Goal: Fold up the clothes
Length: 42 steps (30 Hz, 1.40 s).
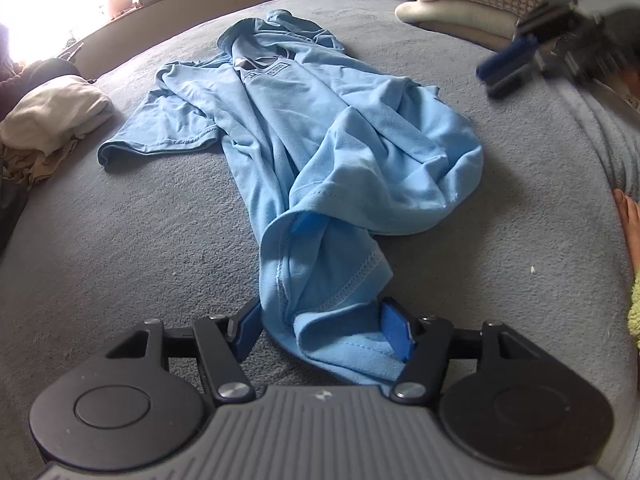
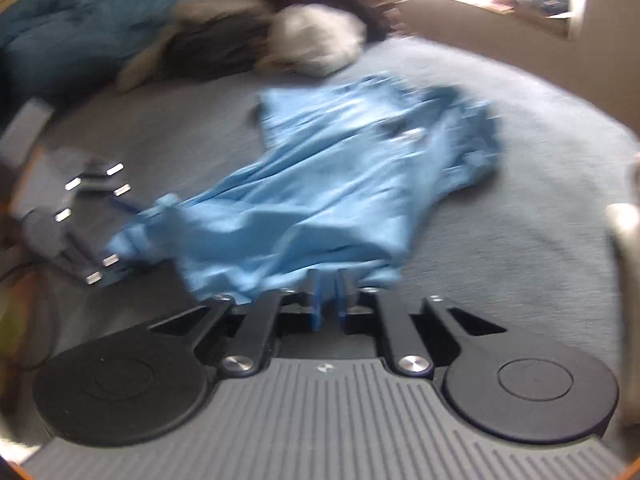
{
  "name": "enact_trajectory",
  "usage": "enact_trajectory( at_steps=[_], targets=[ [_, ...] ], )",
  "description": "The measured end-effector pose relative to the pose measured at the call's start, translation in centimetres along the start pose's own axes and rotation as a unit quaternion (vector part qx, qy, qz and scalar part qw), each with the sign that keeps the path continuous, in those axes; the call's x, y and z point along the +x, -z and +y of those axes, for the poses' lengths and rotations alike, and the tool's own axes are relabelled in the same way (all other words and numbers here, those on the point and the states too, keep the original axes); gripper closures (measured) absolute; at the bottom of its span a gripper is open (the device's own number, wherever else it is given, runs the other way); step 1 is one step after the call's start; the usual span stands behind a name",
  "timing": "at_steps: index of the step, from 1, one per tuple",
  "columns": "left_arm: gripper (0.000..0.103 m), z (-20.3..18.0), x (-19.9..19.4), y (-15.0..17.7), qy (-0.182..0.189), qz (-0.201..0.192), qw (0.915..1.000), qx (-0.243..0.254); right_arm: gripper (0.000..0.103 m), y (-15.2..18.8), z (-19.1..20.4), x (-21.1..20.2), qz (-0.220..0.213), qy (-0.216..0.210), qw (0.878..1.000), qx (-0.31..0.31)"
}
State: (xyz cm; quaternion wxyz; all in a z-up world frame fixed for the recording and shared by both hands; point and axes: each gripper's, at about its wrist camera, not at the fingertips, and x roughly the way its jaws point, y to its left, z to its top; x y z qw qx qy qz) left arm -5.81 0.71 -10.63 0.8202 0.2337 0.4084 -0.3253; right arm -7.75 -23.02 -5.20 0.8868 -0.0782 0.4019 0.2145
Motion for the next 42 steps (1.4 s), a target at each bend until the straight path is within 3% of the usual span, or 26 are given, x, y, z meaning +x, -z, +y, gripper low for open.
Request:
enact_trajectory(
  at_steps=[2,4,5,7,8,9,13,19,23,26,28,31,33,36,38,42],
  targets=[
    [0.039,0.0,-0.1,0.0,-0.004,0.001,1.0000,0.002,0.029,0.5,2.9,2.4,0.018,-0.018,0.999,-0.048],
    [0.039,0.0,-0.1,0.1,-0.008,0.002,1.0000,0.005,0.028,1.2,4.7,4.9,0.038,-0.003,0.995,-0.095],
    [0.039,0.0,-0.1,0.2,-0.009,0.003,0.9999,0.006,0.031,1.5,5.4,6.2,0.050,0.008,0.992,-0.117],
    [0.040,0.0,-0.1,0.4,-0.009,0.003,0.9999,0.005,0.047,1.6,5.1,7.1,0.054,0.025,0.991,-0.118],
    [0.040,0.1,-0.1,0.4,-0.009,0.002,1.0000,0.002,0.077,1.2,4.3,6.4,0.048,0.029,0.994,-0.097],
    [0.040,0.1,-0.1,0.5,-0.008,0.001,1.0000,-0.001,0.099,0.7,3.4,5.7,0.041,0.033,0.996,-0.075],
    [0.044,0.2,-0.2,0.5,-0.001,-0.001,0.9999,-0.011,0.100,-1.2,0.1,1.9,0.013,0.053,0.999,-0.009],
    [0.045,-0.3,-0.3,0.3,0.014,-0.012,0.9997,0.018,0.100,-3.0,-0.9,-5.1,-0.003,0.098,0.994,-0.053],
    [0.045,-0.5,-0.5,0.4,0.022,-0.014,0.9992,0.030,0.100,-0.7,-1.3,-4.6,0.057,0.117,0.988,-0.089],
    [0.038,-0.5,-0.6,0.6,0.048,-0.009,0.9987,0.016,0.099,1.6,-1.7,-3.4,0.111,0.130,0.979,-0.107],
    [0.028,-0.2,-0.7,0.9,0.071,-0.003,0.9974,-0.007,0.098,3.9,-2.5,-1.3,0.156,0.138,0.973,-0.097],
    [0.028,0.9,-1.3,1.5,0.095,0.001,0.9944,-0.046,0.093,6.2,-3.0,0.1,0.192,0.145,0.968,-0.074],
    [0.026,1.9,-2.0,1.9,0.106,0.000,0.9916,-0.074,0.079,6.5,-3.4,-0.6,0.190,0.143,0.970,-0.055],
    [0.023,4.2,-3.1,2.2,0.124,-0.010,0.9838,-0.129,0.056,5.9,-4.3,-3.1,0.162,0.123,0.979,-0.017],
    [0.018,6.0,-3.7,2.4,0.139,-0.019,0.9746,-0.174,0.050,4.7,-5.7,-4.8,0.128,0.118,0.985,0.021],
    [0.017,9.0,-2.8,2.3,0.164,-0.026,0.9447,-0.283,0.048,1.0,-8.3,-6.4,0.046,0.124,0.987,0.091]
  ],
)
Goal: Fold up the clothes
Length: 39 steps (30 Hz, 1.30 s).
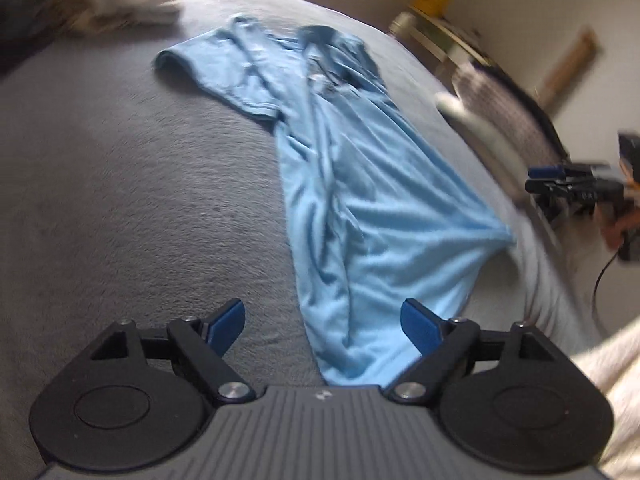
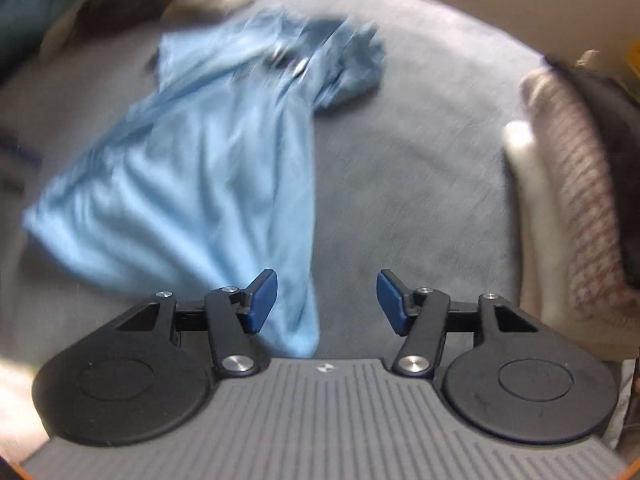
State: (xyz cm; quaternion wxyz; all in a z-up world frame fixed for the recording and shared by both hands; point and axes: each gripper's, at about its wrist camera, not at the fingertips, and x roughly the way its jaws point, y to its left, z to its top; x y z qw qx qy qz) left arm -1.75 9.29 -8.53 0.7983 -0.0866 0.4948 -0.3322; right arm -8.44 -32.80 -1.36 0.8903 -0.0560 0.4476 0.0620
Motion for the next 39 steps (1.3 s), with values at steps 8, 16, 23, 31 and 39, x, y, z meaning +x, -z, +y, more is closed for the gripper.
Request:
enact_trajectory(
  at_steps=[8,16,23,31,39],
  targets=[
    [0.034,-1.6,2.7,-1.2,-0.048,-0.014,0.9986,0.015,0.044,-14.1,10.8,8.8,-0.081,-0.131,0.979,-0.131],
    [0.038,-3.2,3.6,-0.1,-0.073,-0.052,0.9944,0.056,0.048,-21.9,22.5,23.0,-0.006,-0.100,0.976,-0.195],
    [0.040,-2.3,3.6,-0.5,-0.054,-0.082,0.9935,0.057,0.103,-24.4,21.4,26.5,0.010,-0.099,0.987,-0.129],
    [0.041,1.0,4.4,-2.3,-0.037,-0.095,0.9943,-0.032,0.103,-33.5,17.2,21.3,-0.086,-0.203,0.974,0.044],
    [0.054,2.4,4.4,-2.5,-0.024,-0.106,0.9905,-0.084,0.103,-38.7,16.2,22.0,-0.129,-0.237,0.955,0.124]
  ],
)
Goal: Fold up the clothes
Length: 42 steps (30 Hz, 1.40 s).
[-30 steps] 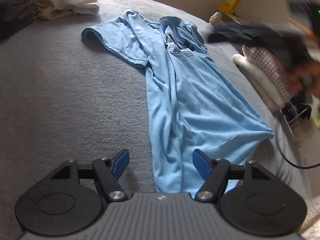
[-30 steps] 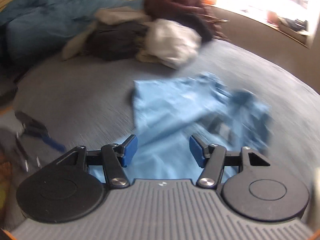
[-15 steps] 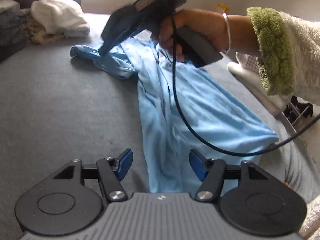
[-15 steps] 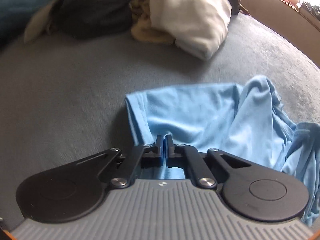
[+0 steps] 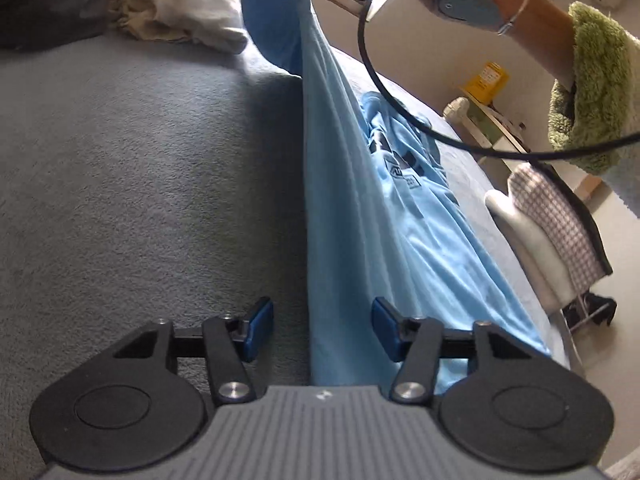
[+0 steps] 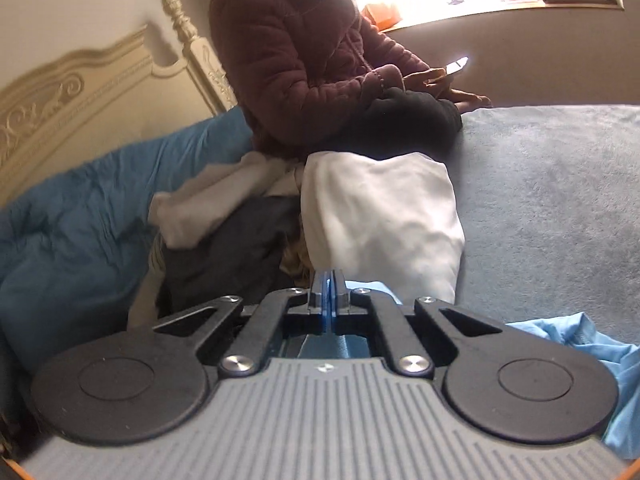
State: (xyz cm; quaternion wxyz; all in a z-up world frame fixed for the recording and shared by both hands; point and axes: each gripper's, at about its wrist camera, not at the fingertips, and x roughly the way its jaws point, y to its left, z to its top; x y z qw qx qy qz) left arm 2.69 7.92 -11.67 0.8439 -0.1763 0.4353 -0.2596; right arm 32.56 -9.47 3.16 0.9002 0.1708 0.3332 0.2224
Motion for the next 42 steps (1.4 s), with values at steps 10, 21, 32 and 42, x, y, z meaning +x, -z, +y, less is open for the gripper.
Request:
enact_trajectory(
  at_steps=[10,21,32,42],
  targets=[
    [0.089,2.3,0.0,-0.1,0.001,0.007,0.9982,-0.060,0.103,2.3,-0.3,6.3,0.003,0.005,1.000,0.022],
    [0.089,2.0,-0.2,0.2,-0.006,0.012,0.9987,-0.049,0.057,5.2,-2.6,1.4,0.026,0.060,0.997,-0.044],
    [0.089,2.5,-3.9,0.5,-0.040,0.008,0.9981,-0.045,0.056,19.8,1.7,-16.0,0.172,-0.074,0.963,-0.195],
    [0.089,1.2,-6.0,2.3,0.025,0.091,0.9937,-0.061,0.059,34.5,8.2,-18.0,0.215,-0.083,0.894,-0.383]
  ],
)
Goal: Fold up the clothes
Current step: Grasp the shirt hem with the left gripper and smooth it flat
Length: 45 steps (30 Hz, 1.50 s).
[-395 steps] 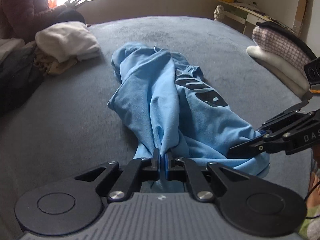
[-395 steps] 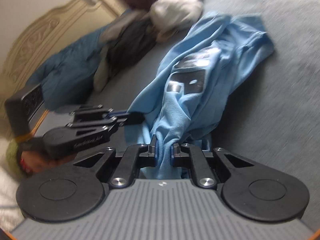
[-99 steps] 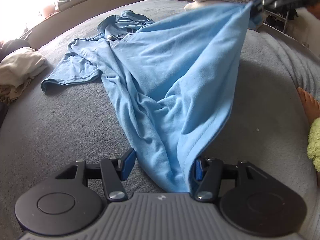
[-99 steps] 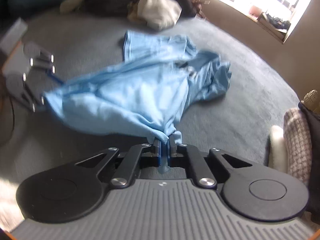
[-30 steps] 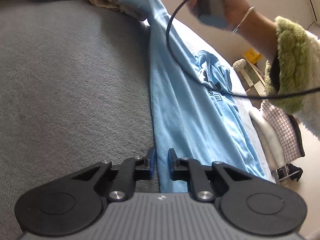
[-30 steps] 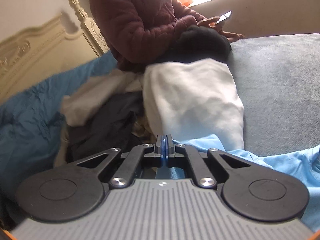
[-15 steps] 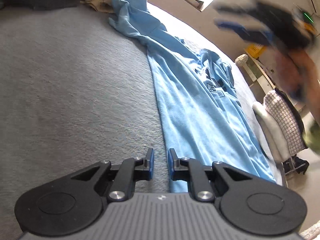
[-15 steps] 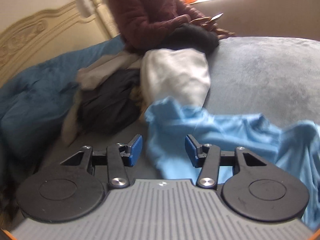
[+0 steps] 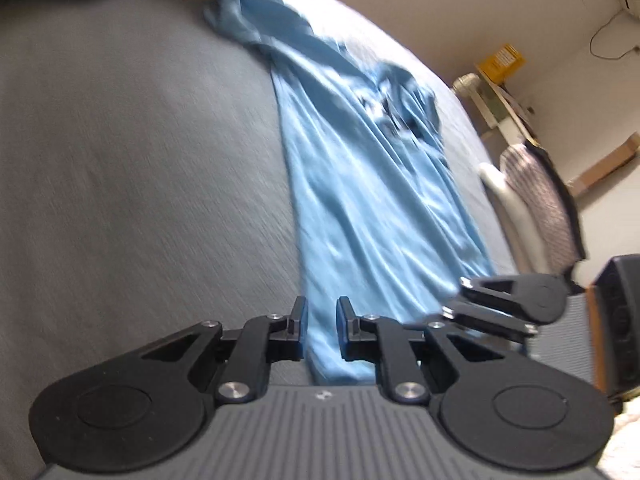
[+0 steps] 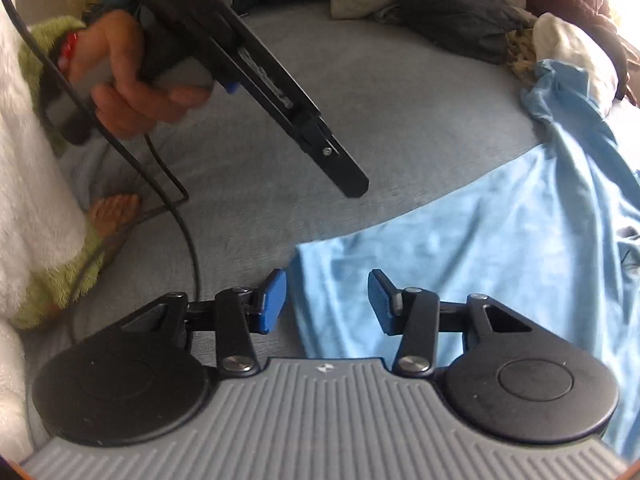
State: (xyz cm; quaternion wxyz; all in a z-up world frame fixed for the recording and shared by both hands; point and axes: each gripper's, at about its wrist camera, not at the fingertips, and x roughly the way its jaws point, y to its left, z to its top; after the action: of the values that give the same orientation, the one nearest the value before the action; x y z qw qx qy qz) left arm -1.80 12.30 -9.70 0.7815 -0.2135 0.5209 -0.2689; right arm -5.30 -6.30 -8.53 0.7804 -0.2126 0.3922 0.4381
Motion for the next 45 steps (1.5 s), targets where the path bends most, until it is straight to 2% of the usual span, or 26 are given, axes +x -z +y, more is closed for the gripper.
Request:
enact_trajectory(
  at_steps=[4,8,10,15,17,18,19,22,24,25,26,29,30,31,32,33,37,38,40,42,45],
  targets=[
    [0.088,0.5,1.4,1.2,0.029,0.035,0.9983,-0.037,0.060,0.6,1.0,-1.0,-0.004,0.015,1.000,-0.010],
    [0.090,1.6,3.2,1.9,0.020,0.076,0.9939,-0.077,0.060,1.7,0.9,-2.5,-0.011,0.041,0.999,0.016],
    [0.093,2.3,3.5,2.2,0.027,0.084,0.9907,-0.104,0.060,2.4,0.9,-2.9,-0.010,0.052,0.998,0.034],
    [0.088,3.2,2.1,2.5,0.031,0.060,0.9881,-0.138,0.059,4.0,0.9,-4.0,-0.012,0.073,0.995,0.063],
    [0.080,3.4,1.1,2.5,0.026,0.037,0.9900,-0.133,0.059,4.3,0.6,-4.7,-0.018,0.083,0.994,0.073],
    [0.068,3.4,0.6,2.5,0.022,0.026,0.9909,-0.131,0.059,4.5,0.4,-5.2,-0.021,0.089,0.992,0.081],
    [0.064,3.4,0.2,2.5,0.019,0.020,0.9916,-0.127,0.058,5.0,0.1,-5.9,-0.024,0.098,0.990,0.095],
    [0.062,2.9,0.4,2.1,0.014,0.022,0.9937,-0.109,0.054,7.3,-1.9,-8.3,-0.027,0.130,0.976,0.171],
    [0.062,2.5,0.8,2.0,0.012,0.028,0.9948,-0.097,0.052,9.5,-4.0,-10.0,-0.028,0.152,0.958,0.241],
    [0.062,2.2,1.2,2.0,0.011,0.033,0.9953,-0.090,0.052,10.9,-5.2,-11.1,-0.036,0.166,0.944,0.284],
    [0.062,1.9,1.6,2.0,0.011,0.037,0.9959,-0.081,0.052,12.4,-6.6,-12.3,-0.048,0.179,0.924,0.334],
    [0.079,1.0,2.6,2.2,-0.003,0.055,0.9973,-0.050,0.051,17.7,-10.4,-15.7,-0.098,0.200,0.848,0.481],
    [0.096,0.4,2.7,2.2,-0.018,0.056,0.9976,-0.036,0.051,19.4,-11.2,-16.6,-0.116,0.198,0.822,0.522],
    [0.099,-0.1,2.7,2.3,-0.033,0.058,0.9975,-0.022,0.051,20.8,-11.9,-17.2,-0.132,0.198,0.798,0.553],
    [0.099,-0.6,2.8,2.3,-0.048,0.059,0.9970,-0.008,0.051,21.4,-12.3,-17.4,-0.142,0.198,0.785,0.569],
    [0.099,-1.0,2.7,2.4,-0.057,0.062,0.9964,0.001,0.051,21.6,-12.6,-17.4,-0.150,0.198,0.780,0.575],
    [0.100,-1.7,0.9,2.4,-0.050,0.081,0.9954,-0.013,0.051,22.2,-13.9,-17.6,-0.183,0.196,0.755,0.598],
    [0.100,-1.7,0.4,2.6,-0.059,0.084,0.9946,-0.011,0.051,21.7,-14.1,-17.5,-0.186,0.194,0.758,0.594],
    [0.100,-1.6,-0.3,2.9,-0.079,0.091,0.9927,-0.006,0.051,20.2,-14.4,-17.0,-0.182,0.191,0.780,0.567],
    [0.100,-1.3,-0.3,3.3,-0.099,0.100,0.9900,-0.007,0.050,19.2,-14.7,-16.4,-0.179,0.187,0.793,0.551],
    [0.100,-0.4,0.1,3.7,-0.110,0.115,0.9870,-0.022,0.050,19.2,-15.4,-15.4,-0.166,0.178,0.797,0.553]
  ],
)
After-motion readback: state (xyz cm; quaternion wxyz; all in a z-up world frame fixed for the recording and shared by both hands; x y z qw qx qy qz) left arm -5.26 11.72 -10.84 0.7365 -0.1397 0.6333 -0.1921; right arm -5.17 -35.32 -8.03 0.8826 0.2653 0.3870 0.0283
